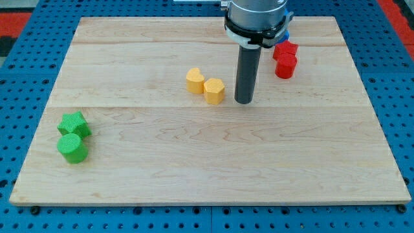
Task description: Slide the yellow hexagon right and up
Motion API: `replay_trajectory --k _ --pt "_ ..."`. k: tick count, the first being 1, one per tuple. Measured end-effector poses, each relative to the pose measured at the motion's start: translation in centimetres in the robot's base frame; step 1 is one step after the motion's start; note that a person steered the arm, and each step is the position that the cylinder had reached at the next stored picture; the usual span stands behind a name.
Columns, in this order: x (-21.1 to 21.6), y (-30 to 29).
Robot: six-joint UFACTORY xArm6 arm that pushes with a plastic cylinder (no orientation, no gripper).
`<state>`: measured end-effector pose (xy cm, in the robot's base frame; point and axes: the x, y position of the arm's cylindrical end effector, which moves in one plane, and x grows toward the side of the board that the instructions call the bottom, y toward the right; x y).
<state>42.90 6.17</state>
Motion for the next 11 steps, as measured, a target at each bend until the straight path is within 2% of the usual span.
replay_trajectory --k 1,2,3,4,5,9,11 --pt "1.7 -1.8" --pt "7.6 -2.5" --pt "7.1 -4.6" --pt "3.3 -9.2" --pt "0.6 -10.4" --pt "0.4 -3.3" --pt "-1.1 -2.4"
